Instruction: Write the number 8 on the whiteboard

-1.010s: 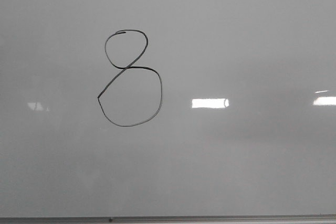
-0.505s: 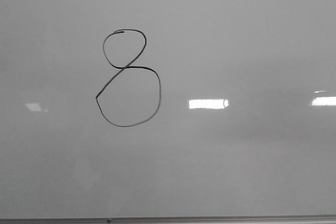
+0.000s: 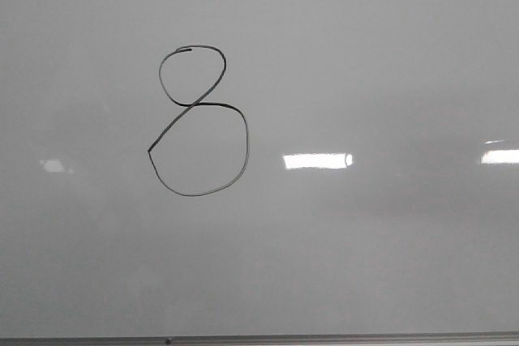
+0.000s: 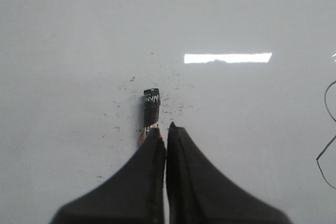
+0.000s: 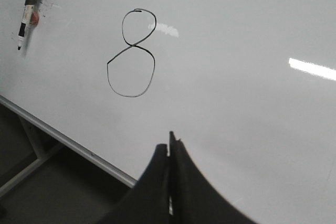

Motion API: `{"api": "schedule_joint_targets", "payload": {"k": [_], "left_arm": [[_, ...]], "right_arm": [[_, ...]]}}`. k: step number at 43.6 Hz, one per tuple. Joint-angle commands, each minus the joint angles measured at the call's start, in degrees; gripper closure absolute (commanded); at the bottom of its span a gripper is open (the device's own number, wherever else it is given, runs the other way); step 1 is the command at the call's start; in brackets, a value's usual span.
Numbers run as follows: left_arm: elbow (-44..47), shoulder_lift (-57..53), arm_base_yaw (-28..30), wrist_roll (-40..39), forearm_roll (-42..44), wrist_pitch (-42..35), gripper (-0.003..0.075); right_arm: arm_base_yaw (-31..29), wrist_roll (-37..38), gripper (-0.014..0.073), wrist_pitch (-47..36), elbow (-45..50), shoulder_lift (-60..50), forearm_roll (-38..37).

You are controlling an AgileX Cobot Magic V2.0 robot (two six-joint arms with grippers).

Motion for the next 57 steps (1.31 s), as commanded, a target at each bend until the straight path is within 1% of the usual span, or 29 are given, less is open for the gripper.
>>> {"api": "schedule_joint_targets", "payload": {"k": [1,9,39,43,50,57], "left_arm": [[-0.5,-4.6,-0.5,-0.6,-0.5,-4.0,0.0741],[-0.5,-8.7,-0.5,-0.6,-0.5,-4.5,0.0741],[-0.3,-8.8,-0.5,-0.6,-0.5,-4.6,0.0741],[1.7,-9.4,-0.5,-0.6,-0.4,-7.1,0.0741],[9.3,-13.4,-0.5,-0.6,-0.2,-12.3,0.0741],[16.8,-19.0,-0.5,-0.6,-0.2,-13.5,0.0741]], "right_arm": [[-0.4,-0.2,0.0655,-3.2,-1.6,0.5,2.1],[-0.4,-0.2,0.0655,-3.2,-1.6,0.5,2.1],[-0.4,-0.2,0.0655,-3.2,-1.6,0.5,2.1],[-0.4,-0.2,0.0655,-3.2,-1.6,0.5,2.1],[-0.4,-0.2,0.0655,-3.2,-1.6,0.5,2.1],[-0.4,-0.2,0.0655,-3.2,-1.6,0.5,2.1]]}}
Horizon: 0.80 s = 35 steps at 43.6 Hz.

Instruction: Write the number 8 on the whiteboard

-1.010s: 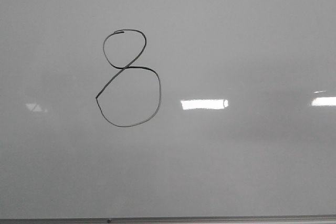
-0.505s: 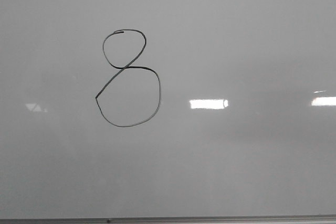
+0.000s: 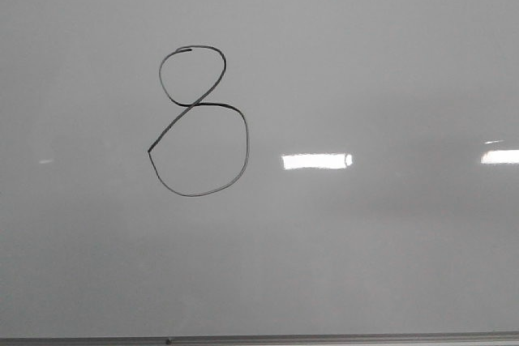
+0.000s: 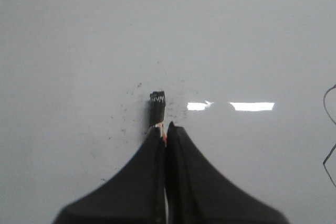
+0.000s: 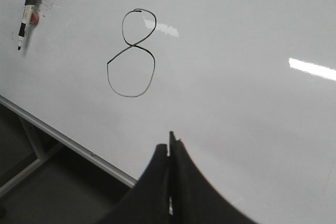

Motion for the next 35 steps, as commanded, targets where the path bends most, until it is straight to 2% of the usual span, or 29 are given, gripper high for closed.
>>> {"api": "schedule_joint_targets", "payload": {"k": [1,5,11,13,35], "left_arm": [[1.9,-2.3,-0.5,-0.6,-0.2,-5.6,0.0741],[5.1,-4.9,-0.5,-0.6,-0.2,-5.6,0.0741],[9.7,-4.6,-0.5,-0.6,-0.2,-11.0,0.0741],[9.4,-4.6,-0.5,-0.6,-0.2,-9.1,0.0741],[9.4,-4.6,-0.5,-0.6,-0.2,-9.4,0.0741]], "right_arm": [[-0.4,-0.2,0.0655,-3.2,-1.6,0.5,2.1],[-0.4,-0.2,0.0655,-3.2,-1.6,0.5,2.1],[-0.4,-0.2,0.0655,-3.2,-1.6,0.5,2.1],[-0.4,-0.2,0.0655,-3.2,-1.6,0.5,2.1],[-0.4,-0.2,0.0655,-3.2,-1.6,0.5,2.2]]}}
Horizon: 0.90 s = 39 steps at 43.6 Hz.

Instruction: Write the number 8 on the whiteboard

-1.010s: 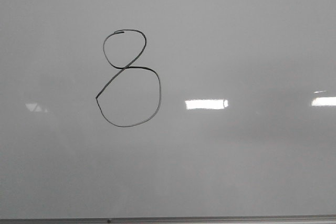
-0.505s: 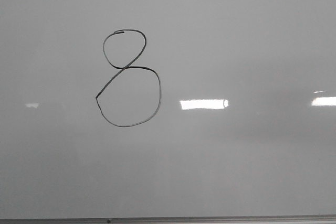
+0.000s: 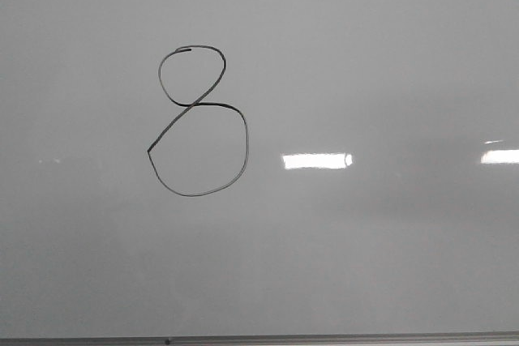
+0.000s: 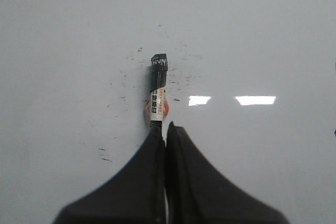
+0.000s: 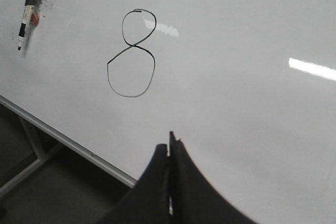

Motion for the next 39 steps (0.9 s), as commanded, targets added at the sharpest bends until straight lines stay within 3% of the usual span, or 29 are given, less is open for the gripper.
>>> {"api": "schedule_joint_targets", "payload": {"k": [1,20,26,31,39], "left_arm": [[0.7,-0.7,-0.5,-0.6,-0.2,-5.2,0.0741],[0.7,-0.7,-0.5,-0.6,-0.2,-5.2,0.0741],[0.7,-0.7,-0.5,-0.6,-0.2,-5.2,0.0741],[0.7,-0.7,-0.5,-0.6,-0.2,-5.2,0.0741],[0.7,-0.7,-0.5,-0.6,-0.2,-5.2,0.0741]], "right_arm": [[-0.4,-0.2,0.0655,-3.2,-1.6,0.5,2.1],[-0.4,-0.2,0.0655,-3.5,-1.6,0.5,2.1],[-0.4,-0.2,0.0655,-11.0,-0.9,0.3,0.0],[-0.4,4.7,0.0655,-18.3,1.6,-1.2,-8.9],[-0.4,23.3,0.0655,-27.1,8.8,-5.2,-28.2]]}}
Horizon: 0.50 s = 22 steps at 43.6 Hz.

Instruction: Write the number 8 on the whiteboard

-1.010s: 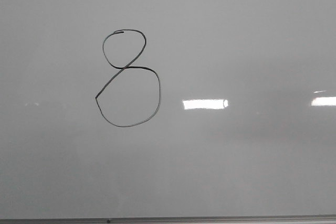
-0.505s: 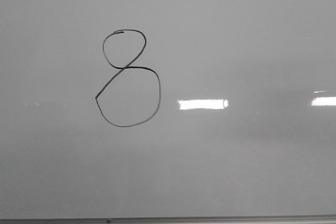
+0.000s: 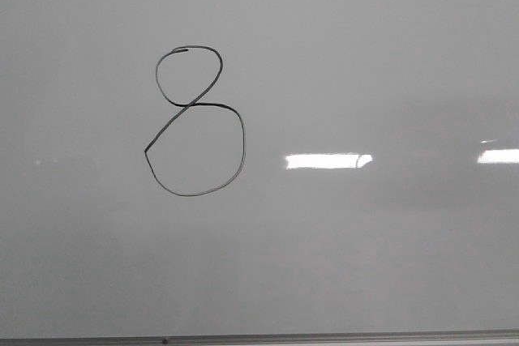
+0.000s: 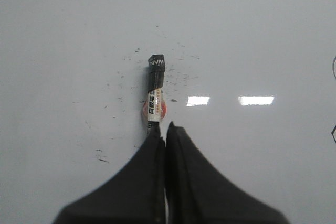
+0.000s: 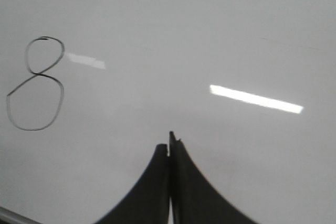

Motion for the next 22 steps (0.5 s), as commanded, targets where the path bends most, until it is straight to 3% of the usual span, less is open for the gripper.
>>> {"api": "schedule_joint_targets", "payload": {"k": [1,5,12,22], "left_arm": [[0.7,-0.7,-0.5,-0.6,-0.2,-5.1,0.0741],[0.7,-0.7,-0.5,-0.6,-0.2,-5.1,0.0741],[0.7,-0.7,-0.5,-0.6,-0.2,-5.1,0.0741],[0.7,-0.7,-0.5,-0.6,-0.2,-5.1,0.0741]], "right_arm": [[-0.4,9.4,0.0655,-9.0,2.0,-1.2,-10.7],[-1.1,17.2,0.0655,-10.9,5.7,-3.0,-17.3],[-5.8,26.4,0.0655,-10.8,10.0,-4.7,-20.1],[-8.3,28.3,0.0655,-7.3,12.9,-8.5,-21.3]]}}
